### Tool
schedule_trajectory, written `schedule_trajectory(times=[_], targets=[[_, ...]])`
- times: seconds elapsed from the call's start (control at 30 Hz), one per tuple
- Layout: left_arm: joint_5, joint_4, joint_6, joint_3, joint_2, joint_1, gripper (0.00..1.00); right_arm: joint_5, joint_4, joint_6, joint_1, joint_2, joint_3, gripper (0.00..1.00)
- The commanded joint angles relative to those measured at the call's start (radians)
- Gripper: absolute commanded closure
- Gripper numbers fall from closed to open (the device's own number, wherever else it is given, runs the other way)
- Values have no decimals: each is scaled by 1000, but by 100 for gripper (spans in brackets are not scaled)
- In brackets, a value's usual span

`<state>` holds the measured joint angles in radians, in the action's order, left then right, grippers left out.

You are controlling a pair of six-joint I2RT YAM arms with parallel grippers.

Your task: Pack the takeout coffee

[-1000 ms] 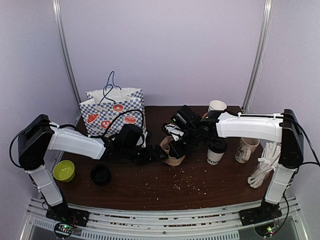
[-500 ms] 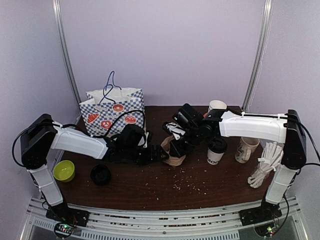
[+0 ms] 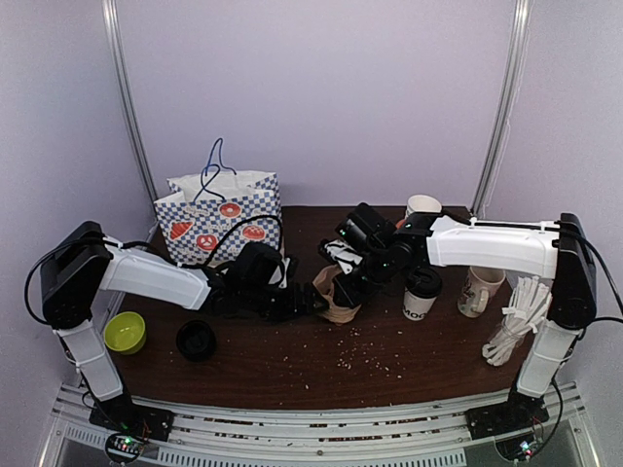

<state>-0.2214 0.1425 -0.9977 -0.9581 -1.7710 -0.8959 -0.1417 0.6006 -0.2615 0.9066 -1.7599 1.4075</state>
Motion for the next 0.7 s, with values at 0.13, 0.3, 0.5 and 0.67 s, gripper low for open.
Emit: schedule_trajectory(times=[0.13, 0.3, 0.5, 0.67], targets=[[2, 47, 1, -10, -5, 0, 15, 8, 20, 5, -1, -14, 18, 74], [-1, 50, -1, -6, -4, 0, 15, 8, 21, 7, -1, -24, 19, 71], [-1, 53, -4, 0, -1, 0, 15, 24, 25, -6, -1, -41, 19, 81], [-1, 56, -5, 8, 4, 0, 15, 22, 12, -13, -1, -32, 19, 91]])
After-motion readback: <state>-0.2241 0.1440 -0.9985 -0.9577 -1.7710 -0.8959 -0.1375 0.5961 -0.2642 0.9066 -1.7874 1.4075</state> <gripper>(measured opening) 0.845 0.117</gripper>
